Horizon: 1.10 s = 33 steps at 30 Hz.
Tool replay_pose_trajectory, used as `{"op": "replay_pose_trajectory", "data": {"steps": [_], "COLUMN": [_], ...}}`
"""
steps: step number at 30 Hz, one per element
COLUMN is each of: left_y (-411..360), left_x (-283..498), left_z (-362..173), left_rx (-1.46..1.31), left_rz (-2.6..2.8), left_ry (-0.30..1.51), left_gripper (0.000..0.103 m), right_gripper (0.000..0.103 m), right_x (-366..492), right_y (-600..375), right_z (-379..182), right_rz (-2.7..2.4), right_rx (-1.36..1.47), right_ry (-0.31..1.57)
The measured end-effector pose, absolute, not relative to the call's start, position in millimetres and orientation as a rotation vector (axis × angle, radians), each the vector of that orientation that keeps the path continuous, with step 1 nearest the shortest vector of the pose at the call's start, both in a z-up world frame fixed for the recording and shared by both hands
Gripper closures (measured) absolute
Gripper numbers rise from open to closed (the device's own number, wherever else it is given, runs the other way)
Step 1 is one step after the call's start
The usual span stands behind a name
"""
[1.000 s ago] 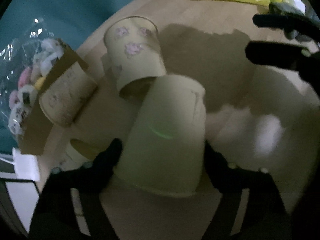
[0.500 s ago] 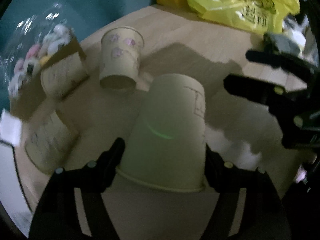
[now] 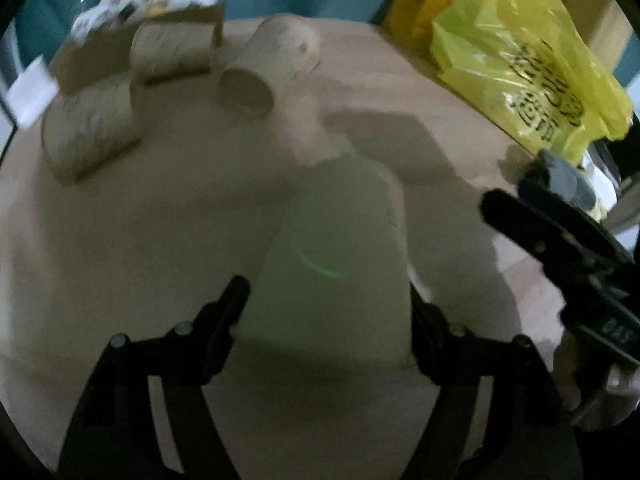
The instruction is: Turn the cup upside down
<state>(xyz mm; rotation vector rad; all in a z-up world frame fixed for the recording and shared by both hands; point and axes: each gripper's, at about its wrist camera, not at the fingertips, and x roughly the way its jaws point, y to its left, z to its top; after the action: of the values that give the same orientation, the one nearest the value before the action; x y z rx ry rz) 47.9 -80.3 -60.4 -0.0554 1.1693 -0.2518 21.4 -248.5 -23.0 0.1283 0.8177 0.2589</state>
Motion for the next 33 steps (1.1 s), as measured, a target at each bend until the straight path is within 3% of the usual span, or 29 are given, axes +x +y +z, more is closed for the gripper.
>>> {"op": "replay_pose_trajectory", "data": {"steps": [3, 5, 21, 33], "left_y": [-77, -74, -7, 47], "left_x": [44, 42, 5, 30], "left_z": [-57, -54, -7, -3], "left_rx": [-0.087, -0.112, -0.131, -0.076], "left_rz": [-0.228, -0.221, -0.204, -0.197], "left_ry": [1.154, 1.135, 1.006, 0.981], "left_gripper": [0.025, 0.015, 0.015, 0.015], "right_gripper": [0.016, 0.016, 0.016, 0.016], "right_x": [15, 13, 21, 60], "right_y": [-251, -251, -198, -158], "right_z": [-19, -16, -8, -21], "right_rz": [0.231, 0.236, 0.323, 0.298], "right_rx": [0.096, 0.094, 0.066, 0.234], "right_ry": [0.799, 0.794, 0.863, 1.121]}}
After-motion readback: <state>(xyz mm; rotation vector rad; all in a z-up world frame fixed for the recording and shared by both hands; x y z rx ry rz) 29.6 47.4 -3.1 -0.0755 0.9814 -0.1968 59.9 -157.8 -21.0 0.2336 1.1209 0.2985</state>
